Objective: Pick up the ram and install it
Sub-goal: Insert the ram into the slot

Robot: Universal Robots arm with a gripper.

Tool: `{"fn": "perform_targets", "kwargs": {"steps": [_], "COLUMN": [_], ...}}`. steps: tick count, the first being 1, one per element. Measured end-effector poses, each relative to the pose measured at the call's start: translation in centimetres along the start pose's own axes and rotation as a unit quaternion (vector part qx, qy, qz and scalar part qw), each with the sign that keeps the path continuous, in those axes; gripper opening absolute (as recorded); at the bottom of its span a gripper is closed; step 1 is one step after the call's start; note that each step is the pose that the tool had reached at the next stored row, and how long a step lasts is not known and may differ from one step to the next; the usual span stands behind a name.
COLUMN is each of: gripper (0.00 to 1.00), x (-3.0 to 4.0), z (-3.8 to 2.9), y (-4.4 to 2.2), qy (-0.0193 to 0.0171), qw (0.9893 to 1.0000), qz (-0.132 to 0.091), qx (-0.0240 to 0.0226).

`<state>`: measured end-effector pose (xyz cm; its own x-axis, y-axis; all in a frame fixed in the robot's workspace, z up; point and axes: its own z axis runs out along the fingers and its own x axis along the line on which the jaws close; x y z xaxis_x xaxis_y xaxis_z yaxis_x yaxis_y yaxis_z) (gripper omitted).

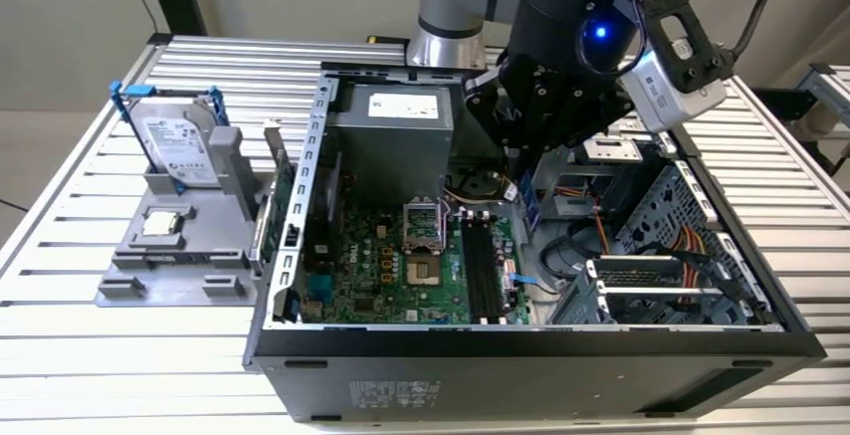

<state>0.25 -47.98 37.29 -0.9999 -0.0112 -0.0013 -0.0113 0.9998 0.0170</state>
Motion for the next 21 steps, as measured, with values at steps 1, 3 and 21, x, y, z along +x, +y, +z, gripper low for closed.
{"fn": "perform_targets", "kwargs": {"steps": [1,3,21], "gripper": [0.00,0.00,0.00], "x": [0.00,-0.03,-0.04], "z": [0.03,0.09,1.59], "y": [0.00,0.00,-0.01], "qy": [0.0000,0.0000,0.0000], "qw": [1.0000,1.0000,1.0000], "qz": [0.000,0.000,0.000], "qx": [0.0000,-0.0001,0.0000]}}
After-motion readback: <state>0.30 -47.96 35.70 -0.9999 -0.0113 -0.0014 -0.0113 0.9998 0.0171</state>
